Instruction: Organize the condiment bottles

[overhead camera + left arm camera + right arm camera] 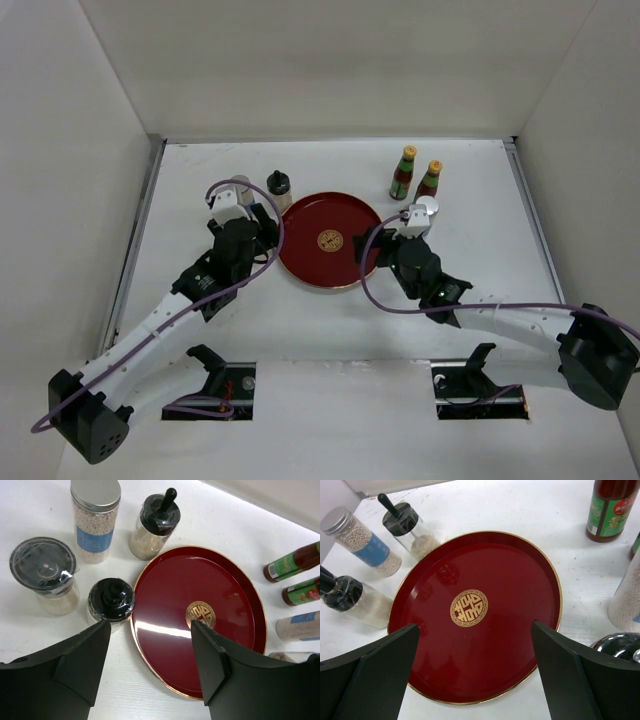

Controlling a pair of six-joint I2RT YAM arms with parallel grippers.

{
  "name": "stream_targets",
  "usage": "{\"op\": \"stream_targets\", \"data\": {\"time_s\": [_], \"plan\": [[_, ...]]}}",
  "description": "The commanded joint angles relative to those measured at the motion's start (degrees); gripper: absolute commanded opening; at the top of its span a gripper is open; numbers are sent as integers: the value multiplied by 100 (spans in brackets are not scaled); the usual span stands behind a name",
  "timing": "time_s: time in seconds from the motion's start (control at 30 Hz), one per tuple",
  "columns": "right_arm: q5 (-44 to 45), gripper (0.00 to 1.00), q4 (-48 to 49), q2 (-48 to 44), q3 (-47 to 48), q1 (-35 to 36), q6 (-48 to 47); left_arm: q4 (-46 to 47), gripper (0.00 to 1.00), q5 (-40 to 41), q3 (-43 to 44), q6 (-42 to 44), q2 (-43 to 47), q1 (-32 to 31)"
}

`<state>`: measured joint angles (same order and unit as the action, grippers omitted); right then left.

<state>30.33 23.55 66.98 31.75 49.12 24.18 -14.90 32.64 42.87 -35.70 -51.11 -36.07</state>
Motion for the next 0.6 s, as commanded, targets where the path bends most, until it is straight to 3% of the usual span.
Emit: {"op": "stream_targets", "data": {"time_s": [0.0, 0.23, 0.27, 0.33, 0.4, 0.47, 0.5, 0.57], "plan": [[-141, 100, 405, -9, -63, 49, -54, 477, 64, -144, -15, 19, 49, -62], [-448, 98, 545, -202, -204, 5, -10, 1154, 64, -320, -261, 134, -39, -184], [-475, 88, 554, -246, -204, -4, -2, 1347, 63, -329, -331, 151, -57, -220], [-484, 50, 528, -334, -169, -21, -28, 1795, 58, -425, -472, 247, -92, -316], [-484, 29, 301, -405, -29, -48, -72, 2374, 49, -530, -691, 423, -136, -474], [-405, 19, -182, -475, 208, -118, -11, 3016, 25, -566, -955, 573, -232, -641], [-387, 18, -358, -484, 322, -179, -2, 3262, 18, -592, -1034, 625, -302, -703], [-396, 17, -622, -449, 586, -363, -19, 3589, 14, -636, -1140, 740, -460, -800]]}}
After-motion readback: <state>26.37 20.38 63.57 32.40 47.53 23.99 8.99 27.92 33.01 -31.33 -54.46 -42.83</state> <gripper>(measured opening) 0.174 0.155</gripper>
